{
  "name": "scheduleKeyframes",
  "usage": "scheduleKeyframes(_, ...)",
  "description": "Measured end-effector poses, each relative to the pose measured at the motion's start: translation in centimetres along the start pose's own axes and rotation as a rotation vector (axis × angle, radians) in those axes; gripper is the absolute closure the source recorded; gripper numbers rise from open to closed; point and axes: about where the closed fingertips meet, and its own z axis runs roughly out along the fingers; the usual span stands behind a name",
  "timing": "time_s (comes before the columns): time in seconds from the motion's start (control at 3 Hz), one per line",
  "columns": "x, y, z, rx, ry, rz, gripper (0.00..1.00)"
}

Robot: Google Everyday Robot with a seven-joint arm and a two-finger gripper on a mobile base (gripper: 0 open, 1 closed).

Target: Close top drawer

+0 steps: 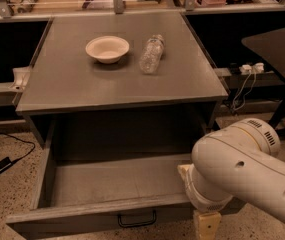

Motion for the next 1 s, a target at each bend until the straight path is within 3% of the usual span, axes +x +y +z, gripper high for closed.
scheduleKeyframes(1.0,-1.4,-3.7,0.2,0.052,-0.059,-0.012,0.00)
